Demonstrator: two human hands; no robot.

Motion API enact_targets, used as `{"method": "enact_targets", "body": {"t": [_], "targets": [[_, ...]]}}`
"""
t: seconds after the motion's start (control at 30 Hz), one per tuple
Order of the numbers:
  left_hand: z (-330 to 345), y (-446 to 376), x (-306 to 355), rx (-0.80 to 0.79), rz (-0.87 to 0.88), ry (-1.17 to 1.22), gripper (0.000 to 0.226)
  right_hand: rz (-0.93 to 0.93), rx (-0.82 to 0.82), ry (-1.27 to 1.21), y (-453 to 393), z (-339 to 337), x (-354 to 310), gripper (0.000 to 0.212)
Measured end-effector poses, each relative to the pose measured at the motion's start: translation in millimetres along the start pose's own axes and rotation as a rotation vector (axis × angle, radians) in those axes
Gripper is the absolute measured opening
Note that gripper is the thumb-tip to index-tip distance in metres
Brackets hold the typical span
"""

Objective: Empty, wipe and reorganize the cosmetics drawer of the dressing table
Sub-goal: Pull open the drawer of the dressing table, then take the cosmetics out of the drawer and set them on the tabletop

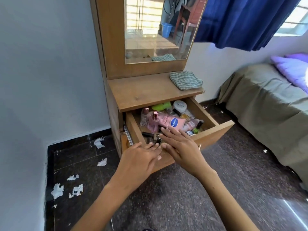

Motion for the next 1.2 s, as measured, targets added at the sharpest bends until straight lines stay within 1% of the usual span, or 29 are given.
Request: {"method": "enact_targets", "body": {"t": [0.13,0.27,0.47,0.63,0.73,0.87,0.97,1.07,1.13,1.2], "targets": [[-3.6,10.8,17.5,0.026,0.044,0.000,0.030,0.034,0.013,-0.030,22.9,3.4,1.1,0.041],[-5.1,19.7,29.5,0.001,0.037,0.048,0.031,0.055,0.031,-0.028,40.6,2.0,-0.7,0.041],[-5.4,27.1,45.1,0.001,0.040,0.053,0.030,0.081,0.053,-0.038,61.7,-0.2,-1.4,0.045],[-7.9,23.8,44.1,-0.034,0.024,0.094,0.031,0.092,0.047,-0.052,57.1,-4.8,-1.9,0.036],[-13.2,16.7,26.6,-0.007,-0.074,0.182,0.027,0.095,0.086,-0.123,54.6,-12.1,-1.5,0.032],[-22.5,4.6,-0.2,0.115,-0.223,0.211,0.025,0.127,0.178,-0.214,39.0,-27.9,6.6,0.026],[-21.1,-7.5,-15.2,0.197,-0.308,0.233,0.024,0.129,0.254,-0.259,10.4,-36.7,10.7,0.020],[-10.5,-24.5,-29.0,0.188,-0.363,0.198,0.031,0.201,0.234,-0.201,-23.1,-31.3,19.1,0.027],[-2.9,-36.6,-37.2,0.159,-0.386,0.160,0.036,0.276,0.170,-0.132,-42.5,-22.7,26.7,0.040],[2.4,-45.9,-41.9,0.145,-0.392,0.120,0.039,0.315,0.119,-0.122,-55.5,-14.4,31.5,0.052]]}}
Point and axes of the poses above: each hand's wrist, its own y-axis away from the middle knuckle, its own z-axis out of the palm, x = y × z, the point moved 6 cm from there along -y, towards the middle knuckle, and after that the axes turned 13 degrees about -y, right-handed, at the moved point
